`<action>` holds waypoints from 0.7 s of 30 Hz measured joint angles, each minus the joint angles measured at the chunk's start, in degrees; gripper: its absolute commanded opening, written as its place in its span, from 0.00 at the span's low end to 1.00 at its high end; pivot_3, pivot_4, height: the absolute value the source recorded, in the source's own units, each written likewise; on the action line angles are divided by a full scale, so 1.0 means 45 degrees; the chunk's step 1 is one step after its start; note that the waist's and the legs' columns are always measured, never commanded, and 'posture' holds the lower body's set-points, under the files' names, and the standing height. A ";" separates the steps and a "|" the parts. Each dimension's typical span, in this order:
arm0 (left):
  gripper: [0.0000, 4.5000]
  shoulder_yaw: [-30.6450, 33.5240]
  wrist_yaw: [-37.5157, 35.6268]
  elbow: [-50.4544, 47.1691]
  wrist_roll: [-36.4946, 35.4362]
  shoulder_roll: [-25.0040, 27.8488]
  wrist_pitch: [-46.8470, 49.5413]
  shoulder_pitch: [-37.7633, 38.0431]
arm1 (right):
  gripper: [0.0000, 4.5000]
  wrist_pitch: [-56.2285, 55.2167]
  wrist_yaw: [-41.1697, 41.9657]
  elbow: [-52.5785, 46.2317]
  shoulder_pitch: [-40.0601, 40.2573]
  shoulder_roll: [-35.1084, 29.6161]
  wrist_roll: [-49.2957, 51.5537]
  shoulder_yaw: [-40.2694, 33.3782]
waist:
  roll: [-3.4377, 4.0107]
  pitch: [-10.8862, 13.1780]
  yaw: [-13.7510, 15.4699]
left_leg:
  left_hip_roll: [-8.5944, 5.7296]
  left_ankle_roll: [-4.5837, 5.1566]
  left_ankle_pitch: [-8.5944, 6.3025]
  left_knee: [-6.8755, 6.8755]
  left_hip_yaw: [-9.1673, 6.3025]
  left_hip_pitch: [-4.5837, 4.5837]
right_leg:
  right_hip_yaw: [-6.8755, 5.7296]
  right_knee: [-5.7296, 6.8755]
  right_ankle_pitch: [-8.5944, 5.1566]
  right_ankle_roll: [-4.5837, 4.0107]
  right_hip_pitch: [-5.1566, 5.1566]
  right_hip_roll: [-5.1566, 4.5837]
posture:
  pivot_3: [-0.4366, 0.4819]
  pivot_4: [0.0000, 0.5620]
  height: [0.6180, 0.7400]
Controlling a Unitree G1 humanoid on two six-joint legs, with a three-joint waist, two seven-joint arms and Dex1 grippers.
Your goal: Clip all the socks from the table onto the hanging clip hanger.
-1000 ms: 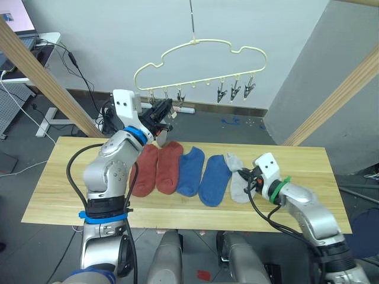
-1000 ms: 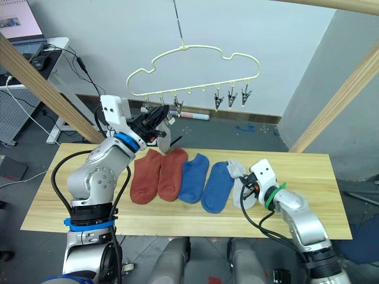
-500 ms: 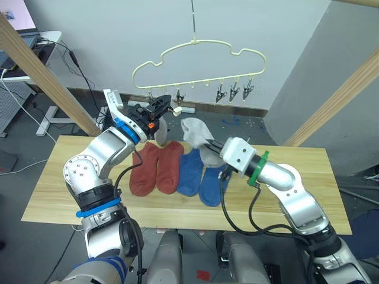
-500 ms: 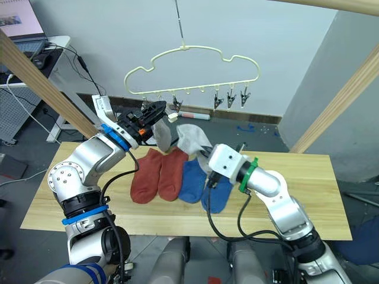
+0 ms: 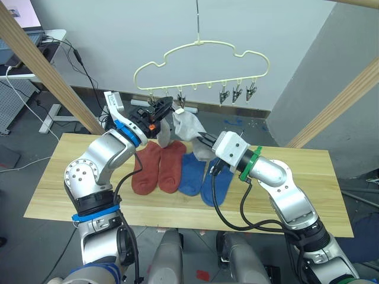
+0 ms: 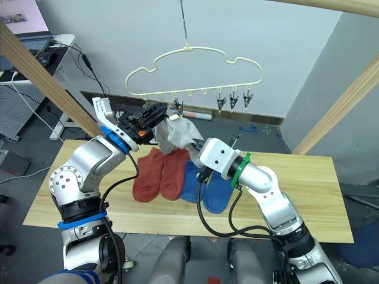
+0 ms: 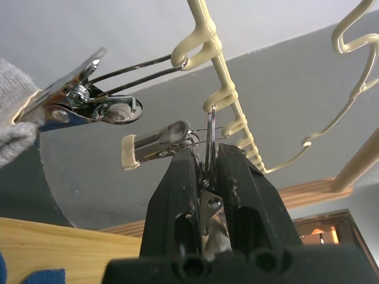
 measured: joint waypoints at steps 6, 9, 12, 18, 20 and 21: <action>0.03 -0.0415 -0.0292 -0.0265 -0.0024 0.0572 -0.0206 0.0253 | 0.01 -0.0137 0.0001 0.0087 -0.0042 0.0048 -0.0191 0.0030 | 0.0000 0.0000 0.0003 | -0.0002 0.0001 0.0000 -0.0002 0.0004 -0.0001 | 0.0002 -0.0002 0.0000 -0.0001 0.0000 -0.0005 | 0.70 0.55 1.00; 0.03 -0.0632 -0.0723 -0.0507 0.0403 0.0798 -0.0379 0.0368 | 0.01 -0.0193 0.0004 0.0104 -0.0057 -0.0014 -0.0265 -0.0047 | 0.0000 0.0000 0.0009 | -0.0002 0.0001 0.0000 -0.0003 0.0000 -0.0001 | -0.0002 -0.0002 0.0000 -0.0001 0.0000 -0.0004 | 0.70 0.55 1.00; 0.24 -0.0799 -0.1064 -0.0530 0.0587 0.0835 -0.0569 0.0385 | 0.00 -0.0201 0.0005 0.0224 -0.0164 0.0022 -0.0277 -0.0047 | 0.0000 0.0000 0.0014 | -0.0002 0.0002 -0.0001 -0.0003 0.0000 -0.0001 | -0.0001 -0.0003 0.0000 0.0000 0.0000 -0.0004 | 0.70 0.55 1.00; 0.60 -0.0862 -0.1273 -0.0526 0.0604 0.1122 -0.0631 0.0388 | 0.00 -0.0291 -0.0003 0.0831 -0.0404 0.0346 -0.0294 -0.0024 | 0.0000 0.0001 0.0009 | 0.0001 0.0002 -0.0001 -0.0007 -0.0003 -0.0002 | -0.0001 -0.0004 0.0000 -0.0001 -0.0002 -0.0004 | 0.71 0.55 1.00; 0.73 -0.0882 -0.1302 -0.0591 0.0780 0.1604 -0.0596 0.0536 | 0.00 -0.0473 -0.0009 0.1267 -0.0547 0.0618 -0.0283 0.0014 | 0.0000 0.0001 -0.0019 | 0.0001 0.0003 -0.0001 -0.0008 0.0003 -0.0001 | 0.0003 -0.0004 0.0000 -0.0001 -0.0004 -0.0004 | 0.72 0.55 1.00; 0.78 -0.0888 -0.1309 -0.0632 0.0967 0.1817 -0.0591 0.0600 | 0.00 -0.0482 -0.0021 0.1403 -0.0578 0.0726 -0.0273 0.0011 | 0.0001 0.0001 -0.0019 | 0.0002 0.0003 -0.0001 -0.0009 0.0002 -0.0001 | 0.0002 -0.0003 0.0000 -0.0001 -0.0005 -0.0004 | 0.72 0.55 1.00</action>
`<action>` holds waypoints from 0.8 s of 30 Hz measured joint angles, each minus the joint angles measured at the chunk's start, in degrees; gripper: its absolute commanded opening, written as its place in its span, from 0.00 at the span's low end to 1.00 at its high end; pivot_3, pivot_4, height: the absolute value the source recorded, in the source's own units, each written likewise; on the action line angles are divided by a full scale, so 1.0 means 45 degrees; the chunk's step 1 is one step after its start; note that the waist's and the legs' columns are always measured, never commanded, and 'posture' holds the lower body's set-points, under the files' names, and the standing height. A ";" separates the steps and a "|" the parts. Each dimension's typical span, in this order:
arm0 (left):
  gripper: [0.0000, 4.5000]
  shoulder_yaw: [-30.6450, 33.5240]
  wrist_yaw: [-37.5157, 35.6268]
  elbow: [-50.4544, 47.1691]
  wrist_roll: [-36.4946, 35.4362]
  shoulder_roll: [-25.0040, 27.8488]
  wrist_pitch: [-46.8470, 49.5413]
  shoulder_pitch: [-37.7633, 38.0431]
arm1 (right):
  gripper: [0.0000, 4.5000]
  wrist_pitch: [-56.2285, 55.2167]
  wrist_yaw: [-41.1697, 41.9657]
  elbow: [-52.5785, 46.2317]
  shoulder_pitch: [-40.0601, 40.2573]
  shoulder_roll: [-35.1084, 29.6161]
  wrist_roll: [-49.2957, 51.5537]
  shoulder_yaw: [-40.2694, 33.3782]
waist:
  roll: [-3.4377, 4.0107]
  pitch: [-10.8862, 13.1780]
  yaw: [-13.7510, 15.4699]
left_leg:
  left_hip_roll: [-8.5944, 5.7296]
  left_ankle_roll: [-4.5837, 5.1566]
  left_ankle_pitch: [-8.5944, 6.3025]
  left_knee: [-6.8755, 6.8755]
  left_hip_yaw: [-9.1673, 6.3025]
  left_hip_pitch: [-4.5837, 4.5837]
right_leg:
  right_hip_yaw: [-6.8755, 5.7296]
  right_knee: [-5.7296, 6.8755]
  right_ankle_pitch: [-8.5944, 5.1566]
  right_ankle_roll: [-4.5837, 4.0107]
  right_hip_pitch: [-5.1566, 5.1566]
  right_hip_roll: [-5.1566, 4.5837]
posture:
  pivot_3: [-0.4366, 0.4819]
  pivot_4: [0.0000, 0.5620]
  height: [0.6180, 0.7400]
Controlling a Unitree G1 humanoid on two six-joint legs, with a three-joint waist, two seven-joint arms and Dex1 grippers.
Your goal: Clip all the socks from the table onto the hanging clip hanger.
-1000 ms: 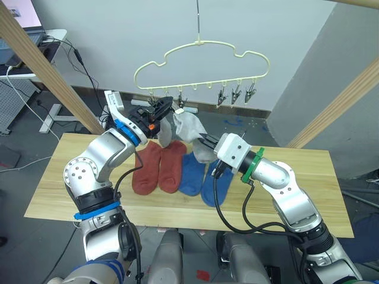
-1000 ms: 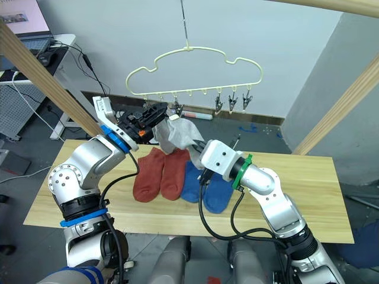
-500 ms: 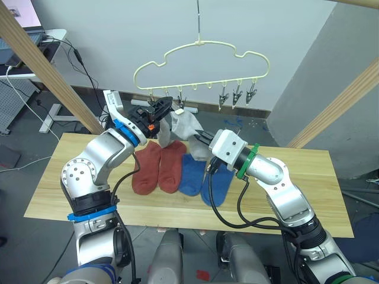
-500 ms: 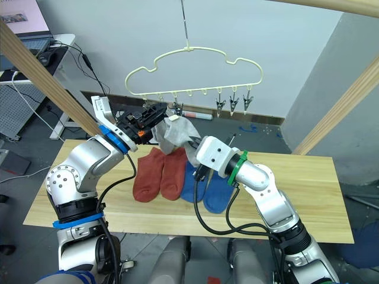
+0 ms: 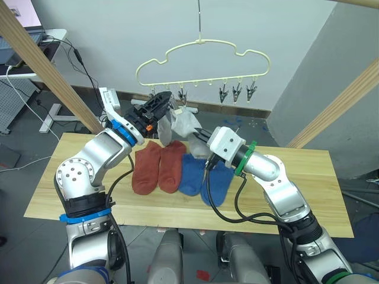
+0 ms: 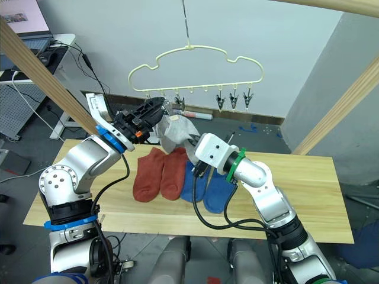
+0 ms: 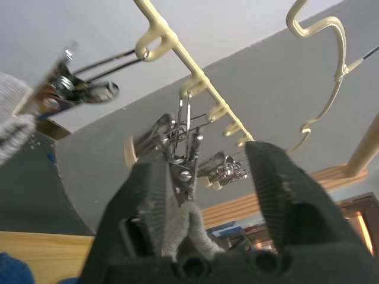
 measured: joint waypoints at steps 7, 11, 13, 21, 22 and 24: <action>0.85 -0.2546 -0.1910 -0.3149 0.5925 0.3523 -0.0384 0.1742 | 0.31 0.2473 -0.0043 0.1070 -0.0058 0.2158 0.2352 -0.1147 | -0.0004 0.0016 0.0059 | -0.0003 0.0001 -0.0001 -0.0044 0.0006 0.0001 | 0.0006 -0.0008 -0.0002 -0.0008 -0.0012 0.0004 | 0.75 0.55 1.00; 0.85 -0.2963 -0.4594 -0.3676 0.6820 0.3621 -0.0982 0.2677 | 0.63 0.4090 0.0049 0.0858 0.0020 0.2062 0.3359 -0.1603 | 0.0009 0.0025 0.0300 | -0.0004 0.0031 -0.0018 -0.0048 0.0003 -0.0003 | 0.0000 -0.0023 -0.0012 -0.0020 -0.0014 -0.0010 | 0.75 0.55 1.00; 0.85 -0.2968 -0.5218 -0.3880 0.7150 0.3526 -0.1310 0.2885 | 0.79 0.4552 0.0077 0.0508 0.0293 0.1734 0.3553 -0.1628 | 0.0010 0.0026 0.0367 | -0.0001 0.0038 -0.0022 -0.0053 -0.0013 -0.0007 | 0.0006 -0.0023 -0.0024 -0.0040 -0.0014 -0.0014 | 0.75 0.55 1.00; 0.77 -0.4169 -0.6330 -0.4799 1.0467 0.2332 -0.3612 0.3244 | 0.95 0.6156 0.0101 -0.1703 0.1475 0.0129 0.4601 -0.2903 | 0.0031 0.0039 0.0355 | 0.0004 0.0039 -0.0023 -0.0080 0.0000 -0.0006 | 0.0015 -0.0024 -0.0029 -0.0046 -0.0024 -0.0012 | 0.72 0.56 1.00; 0.72 -0.4206 -0.6344 -0.4791 1.0678 0.2001 -0.3883 0.3242 | 0.95 0.6288 0.0103 -0.1970 0.1476 0.0078 0.4765 -0.3110 | 0.0030 0.0040 0.0351 | 0.0006 0.0039 -0.0023 -0.0081 0.0000 -0.0006 | 0.0014 -0.0022 -0.0029 -0.0046 -0.0025 -0.0011 | 0.72 0.57 1.00; 0.58 -0.4491 -0.6461 -0.4593 1.1460 0.1352 -0.4697 0.3053 | 0.95 0.6719 0.0108 -0.2670 0.1443 -0.0139 0.5361 -0.3642 | 0.0035 0.0044 0.0332 | 0.0010 0.0039 -0.0023 -0.0080 -0.0002 -0.0006 | 0.0013 -0.0021 -0.0029 -0.0046 -0.0025 -0.0005 | 0.71 0.57 1.00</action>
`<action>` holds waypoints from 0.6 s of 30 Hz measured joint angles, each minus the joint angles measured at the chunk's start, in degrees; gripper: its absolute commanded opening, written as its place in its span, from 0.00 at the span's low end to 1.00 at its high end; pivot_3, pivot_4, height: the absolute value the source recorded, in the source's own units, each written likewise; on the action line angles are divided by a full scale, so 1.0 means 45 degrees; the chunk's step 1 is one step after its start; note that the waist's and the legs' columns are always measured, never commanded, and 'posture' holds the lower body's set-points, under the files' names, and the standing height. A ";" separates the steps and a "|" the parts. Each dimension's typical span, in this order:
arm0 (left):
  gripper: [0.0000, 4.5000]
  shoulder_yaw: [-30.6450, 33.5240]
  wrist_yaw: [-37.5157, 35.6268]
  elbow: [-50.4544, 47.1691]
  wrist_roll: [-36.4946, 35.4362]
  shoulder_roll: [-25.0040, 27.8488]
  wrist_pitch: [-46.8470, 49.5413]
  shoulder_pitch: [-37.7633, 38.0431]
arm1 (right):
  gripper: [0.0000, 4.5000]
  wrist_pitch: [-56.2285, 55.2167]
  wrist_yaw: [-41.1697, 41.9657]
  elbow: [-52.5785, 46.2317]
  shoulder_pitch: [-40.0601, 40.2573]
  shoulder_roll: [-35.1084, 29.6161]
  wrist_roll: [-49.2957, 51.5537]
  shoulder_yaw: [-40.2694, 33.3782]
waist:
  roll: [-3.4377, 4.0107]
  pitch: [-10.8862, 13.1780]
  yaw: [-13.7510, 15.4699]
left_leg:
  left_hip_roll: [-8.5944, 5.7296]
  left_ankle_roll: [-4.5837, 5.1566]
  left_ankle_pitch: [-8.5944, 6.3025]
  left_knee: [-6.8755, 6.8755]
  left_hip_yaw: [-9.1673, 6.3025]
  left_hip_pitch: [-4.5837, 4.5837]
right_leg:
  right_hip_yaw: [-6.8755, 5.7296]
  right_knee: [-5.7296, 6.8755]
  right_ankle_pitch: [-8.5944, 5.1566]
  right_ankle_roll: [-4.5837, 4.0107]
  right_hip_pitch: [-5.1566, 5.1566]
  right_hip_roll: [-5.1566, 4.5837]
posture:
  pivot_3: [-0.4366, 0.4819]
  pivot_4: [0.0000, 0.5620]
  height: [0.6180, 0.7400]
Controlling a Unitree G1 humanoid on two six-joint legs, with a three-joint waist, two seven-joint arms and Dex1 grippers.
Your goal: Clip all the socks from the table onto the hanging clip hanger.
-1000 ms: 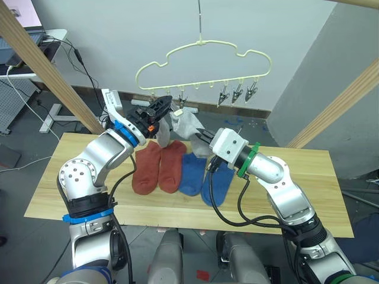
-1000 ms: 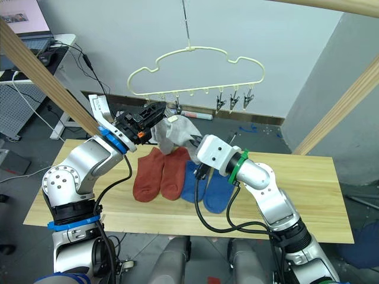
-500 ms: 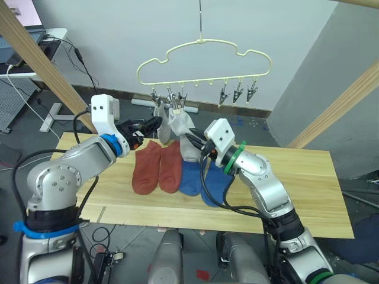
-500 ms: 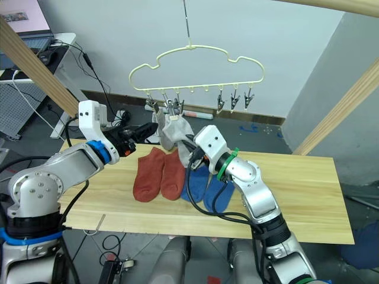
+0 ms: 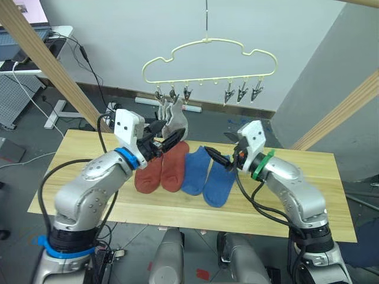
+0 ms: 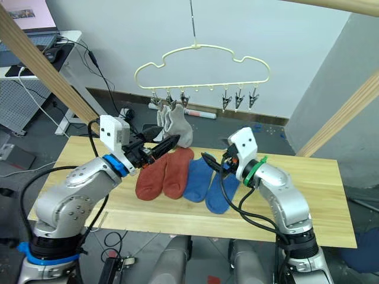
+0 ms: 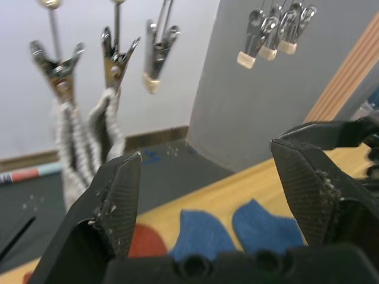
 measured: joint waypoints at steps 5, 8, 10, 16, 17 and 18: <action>0.45 -0.0511 -0.0134 0.1355 0.1851 -0.1001 -0.1366 -0.0812 | 0.95 0.0826 0.0057 -0.1259 -0.0163 -0.0445 0.1250 -0.0660 | 0.0006 0.0003 -0.0041 | -0.0010 0.0003 -0.0002 0.0002 0.0023 0.0001 | -0.0010 -0.0001 0.0001 0.0002 0.0000 0.0022 | 0.68 0.56 1.00; 0.45 -0.0763 -0.0129 0.2306 0.2848 -0.1800 -0.2149 -0.1394 | 0.95 0.1301 0.0055 -0.1693 -0.0482 -0.0537 0.2135 -0.0917 | 0.0005 0.0009 -0.0045 | -0.0018 0.0005 -0.0002 0.0008 0.0027 -0.0004 | -0.0011 -0.0003 0.0002 0.0004 -0.0001 0.0040 | 0.66 0.56 1.00; 0.45 -0.0804 -0.0127 0.2852 0.3334 -0.2204 -0.2613 -0.1713 | 0.95 0.1559 0.0017 -0.1931 -0.0809 -0.0533 0.2680 -0.0997 | 0.0004 0.0009 -0.0061 | -0.0018 0.0006 -0.0002 0.0009 0.0028 -0.0004 | -0.0010 -0.0002 0.0002 0.0004 -0.0001 0.0041 | 0.65 0.56 1.00; 0.45 -0.0866 -0.0091 0.4353 0.4490 -0.3056 -0.3914 -0.2259 | 0.95 0.2224 -0.0490 -0.2230 -0.1774 -0.0492 0.4040 -0.1440 | 0.0004 0.0009 -0.0150 | -0.0014 0.0006 -0.0002 0.0010 0.0026 -0.0004 | -0.0014 0.0001 0.0003 0.0004 -0.0001 0.0048 | 0.64 0.55 1.00; 0.45 -0.0865 -0.0120 0.4401 0.4570 -0.3117 -0.3990 -0.2284 | 0.95 0.2269 -0.0604 -0.2253 -0.1883 -0.0492 0.4191 -0.1438 | 0.0004 0.0009 -0.0196 | -0.0014 0.0006 -0.0002 0.0010 0.0026 -0.0004 | -0.0014 0.0001 0.0003 0.0004 -0.0001 0.0048 | 0.64 0.54 1.00; 0.45 -0.0863 -0.0145 0.4446 0.4703 -0.3170 -0.4115 -0.2320 | 0.95 0.2319 -0.0699 -0.2272 -0.1946 -0.0493 0.4298 -0.1436 | 0.0004 0.0009 -0.0206 | -0.0015 0.0006 -0.0002 0.0010 0.0023 -0.0004 | -0.0017 0.0002 0.0003 0.0004 0.0000 0.0048 | 0.64 0.54 1.00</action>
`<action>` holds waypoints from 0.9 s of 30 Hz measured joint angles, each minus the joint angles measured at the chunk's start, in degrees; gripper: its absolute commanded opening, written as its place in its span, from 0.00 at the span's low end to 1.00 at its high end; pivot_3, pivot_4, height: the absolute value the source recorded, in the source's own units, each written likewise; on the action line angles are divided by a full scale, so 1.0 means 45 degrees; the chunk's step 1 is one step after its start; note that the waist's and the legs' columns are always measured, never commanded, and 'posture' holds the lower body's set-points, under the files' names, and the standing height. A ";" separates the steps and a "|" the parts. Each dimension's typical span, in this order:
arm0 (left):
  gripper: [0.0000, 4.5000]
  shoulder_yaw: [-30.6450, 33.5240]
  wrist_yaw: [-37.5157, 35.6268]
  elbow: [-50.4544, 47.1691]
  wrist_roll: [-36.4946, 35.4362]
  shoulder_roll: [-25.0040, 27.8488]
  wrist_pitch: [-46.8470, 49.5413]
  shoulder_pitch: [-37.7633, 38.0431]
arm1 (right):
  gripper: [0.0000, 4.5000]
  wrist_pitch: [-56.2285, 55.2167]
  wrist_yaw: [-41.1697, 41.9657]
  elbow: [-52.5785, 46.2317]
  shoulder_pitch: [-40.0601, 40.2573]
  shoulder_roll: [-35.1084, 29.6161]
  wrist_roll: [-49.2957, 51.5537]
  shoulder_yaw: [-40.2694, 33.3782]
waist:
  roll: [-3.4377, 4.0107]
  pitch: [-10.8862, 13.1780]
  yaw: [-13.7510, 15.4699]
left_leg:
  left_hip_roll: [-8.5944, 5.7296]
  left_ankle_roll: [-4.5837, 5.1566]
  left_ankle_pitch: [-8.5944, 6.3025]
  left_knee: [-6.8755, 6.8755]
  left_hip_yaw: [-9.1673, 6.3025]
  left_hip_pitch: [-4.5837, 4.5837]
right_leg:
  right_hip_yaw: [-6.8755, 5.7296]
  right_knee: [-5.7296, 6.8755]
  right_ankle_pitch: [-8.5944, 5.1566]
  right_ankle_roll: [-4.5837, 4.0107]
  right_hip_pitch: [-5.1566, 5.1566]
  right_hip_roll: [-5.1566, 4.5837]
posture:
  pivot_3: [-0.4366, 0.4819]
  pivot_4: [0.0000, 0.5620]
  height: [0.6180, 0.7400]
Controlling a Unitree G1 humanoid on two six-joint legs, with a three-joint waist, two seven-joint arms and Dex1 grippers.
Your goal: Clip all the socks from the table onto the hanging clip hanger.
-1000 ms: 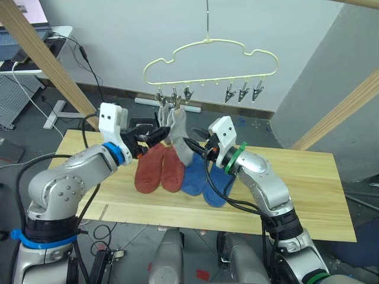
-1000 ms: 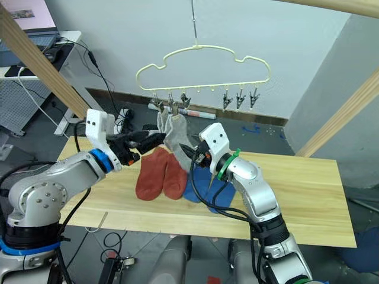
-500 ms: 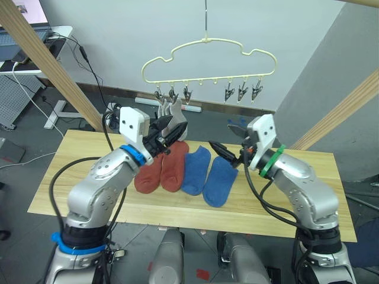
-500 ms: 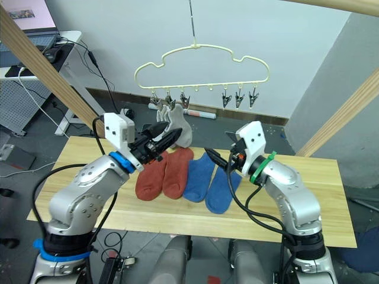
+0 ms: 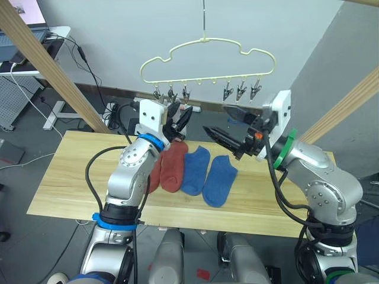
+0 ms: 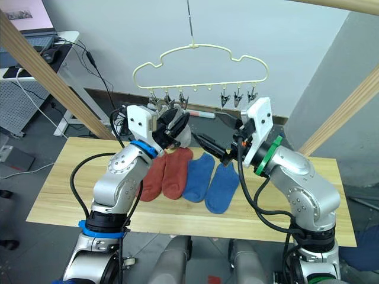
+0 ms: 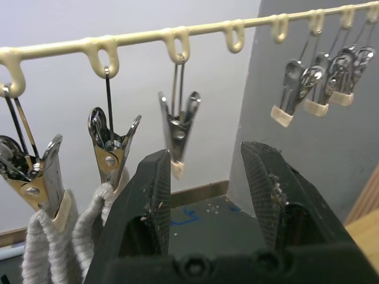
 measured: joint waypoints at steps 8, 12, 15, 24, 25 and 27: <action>0.45 0.0231 -0.0017 0.1067 0.0565 -0.0432 -0.0562 -0.0910 | 0.95 0.0102 -0.0392 0.0000 -0.0305 -0.0213 0.0515 0.0012 | 0.0000 0.0000 -0.0125 | -0.0005 0.0001 0.0001 0.0027 -0.0007 -0.0002 | -0.0006 0.0013 0.0004 0.0006 0.0006 0.0001 | 0.63 0.54 1.00; 0.45 0.0237 -0.0061 0.1668 0.0845 -0.0597 -0.0891 -0.1266 | 0.95 0.0097 -0.0525 0.0001 -0.0352 -0.0270 0.0642 0.0016 | -0.0001 0.0000 -0.0195 | -0.0004 0.0002 0.0001 0.0028 -0.0009 -0.0002 | -0.0007 0.0016 0.0004 0.0006 0.0006 0.0003 | 0.63 0.54 1.00; 0.45 0.0242 -0.0084 0.2041 0.1004 -0.0700 -0.1042 -0.1493 | 0.95 0.0095 -0.0607 0.0003 -0.0451 -0.0284 0.0824 0.0017 | -0.0001 0.0000 -0.0221 | -0.0003 0.0002 0.0001 0.0028 -0.0008 -0.0002 | -0.0006 0.0016 0.0004 0.0006 0.0006 0.0005 | 0.62 0.54 1.00; 0.45 0.0439 -0.0309 0.1404 0.0998 -0.0706 -0.0837 -0.1053 | 0.95 0.0095 -0.1030 0.0004 -0.0466 -0.0309 0.0954 0.0020 | -0.0001 0.0000 -0.0411 | -0.0003 0.0001 0.0001 0.0030 -0.0008 -0.0003 | -0.0003 0.0017 0.0005 0.0005 0.0007 0.0003 | 0.62 0.55 1.00; 0.45 0.0439 -0.0308 0.1185 0.0982 -0.0708 -0.0761 -0.0850 | 0.95 0.0093 -0.1041 0.0007 -0.0470 -0.0323 0.0971 0.0011 | -0.0001 0.0000 -0.0443 | -0.0002 0.0001 0.0001 0.0030 -0.0009 -0.0002 | -0.0003 0.0018 0.0005 0.0005 0.0007 0.0003 | 0.62 0.55 1.00; 0.45 0.0445 -0.0268 0.0628 0.0974 -0.0704 -0.0476 -0.0410 | 0.95 0.0076 -0.1049 0.0015 -0.0486 -0.0351 0.0976 0.0011 | 0.0000 0.0000 -0.0504 | 0.0001 0.0001 0.0001 0.0030 -0.0013 -0.0002 | -0.0006 0.0021 0.0005 0.0005 0.0006 0.0003 | 0.62 0.55 1.00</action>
